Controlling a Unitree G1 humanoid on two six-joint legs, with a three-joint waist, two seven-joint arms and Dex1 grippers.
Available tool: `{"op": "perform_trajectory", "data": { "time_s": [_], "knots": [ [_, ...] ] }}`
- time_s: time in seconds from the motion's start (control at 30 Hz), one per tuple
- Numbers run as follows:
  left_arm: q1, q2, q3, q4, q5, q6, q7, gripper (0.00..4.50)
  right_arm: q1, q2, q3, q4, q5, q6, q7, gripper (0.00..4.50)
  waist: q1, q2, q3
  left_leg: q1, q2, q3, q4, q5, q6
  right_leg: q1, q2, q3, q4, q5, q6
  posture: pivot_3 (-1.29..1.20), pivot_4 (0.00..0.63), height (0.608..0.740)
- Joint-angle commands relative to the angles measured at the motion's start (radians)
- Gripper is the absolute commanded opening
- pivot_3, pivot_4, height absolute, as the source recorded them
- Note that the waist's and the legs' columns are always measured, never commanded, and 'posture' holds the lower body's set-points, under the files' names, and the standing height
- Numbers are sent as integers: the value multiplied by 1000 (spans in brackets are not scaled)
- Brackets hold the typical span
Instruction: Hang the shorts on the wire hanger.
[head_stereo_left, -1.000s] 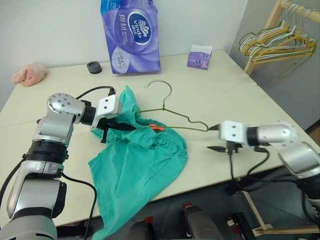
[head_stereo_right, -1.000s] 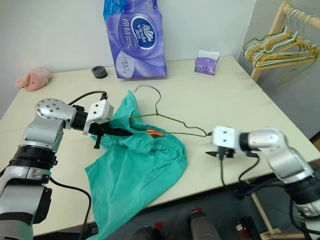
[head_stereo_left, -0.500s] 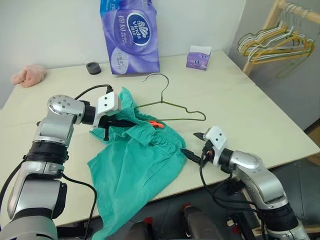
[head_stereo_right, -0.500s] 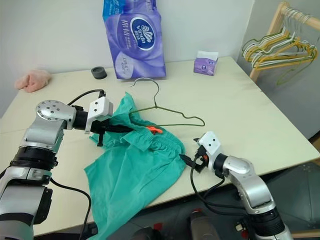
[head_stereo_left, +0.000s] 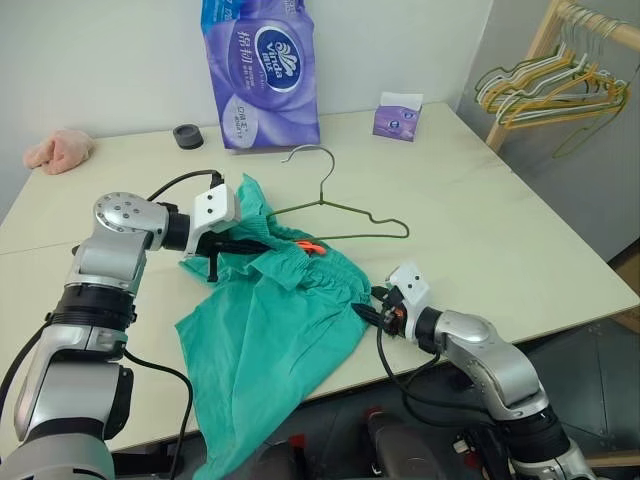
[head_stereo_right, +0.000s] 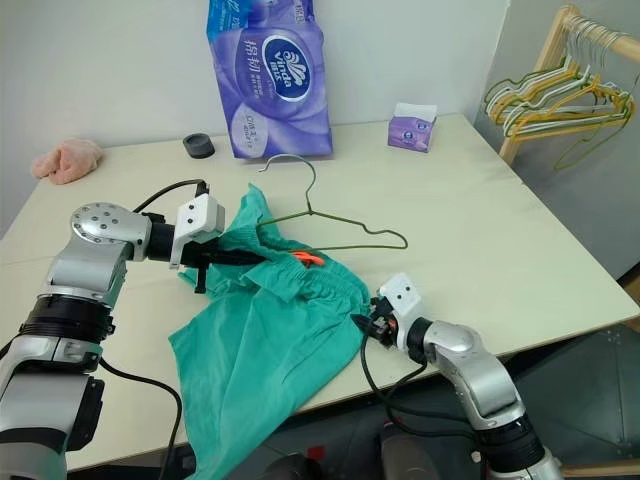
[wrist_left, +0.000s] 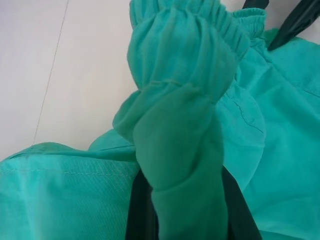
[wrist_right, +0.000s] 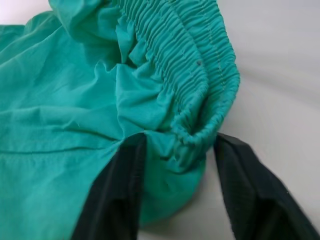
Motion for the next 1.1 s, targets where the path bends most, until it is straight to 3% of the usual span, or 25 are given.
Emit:
{"op": "perform_trajectory", "data": {
  "time_s": [0.03,0.1,0.13,0.3,0.5,0.7,1.1],
  "knots": [
    [-5,8,39,-34,-30,-8,13,0,-26,17,-10,7,-25,-36,-43,788,0,0,0,0,0,0,0,0,0,0,0,0,0,0,0,-213,91,740],
    [-1,9,44,-38,-35,-3,17,0,-34,20,-18,23,-42,-55,-63,112,0,0,0,0,0,0,0,0,0,0,0,0,0,0,0,-214,90,740],
    [1,12,47,-41,-41,2,16,0,-39,21,-28,31,-49,-69,-73,50,0,0,0,0,0,0,0,0,0,0,0,0,0,0,0,-214,90,740],
    [22,45,66,-81,-81,60,-20,0,-66,-9,-98,42,-26,-91,-68,50,-1,0,0,0,0,0,0,0,0,0,0,0,0,0,0,-212,89,740],
    [68,133,53,-141,-95,80,-115,0,-79,-157,-234,7,118,-39,93,50,0,0,0,0,0,0,0,0,0,0,0,0,0,0,0,-211,93,740],
    [35,149,38,-73,-42,8,-98,0,-63,-273,-241,-64,196,-6,192,50,0,0,0,0,0,0,0,0,0,0,0,0,0,0,0,-214,97,740],
    [10,179,-18,50,45,-140,-77,0,-29,-336,-253,-149,251,26,209,50,0,0,0,0,0,0,0,0,0,0,0,0,0,0,0,-226,102,740]
  ]
}}
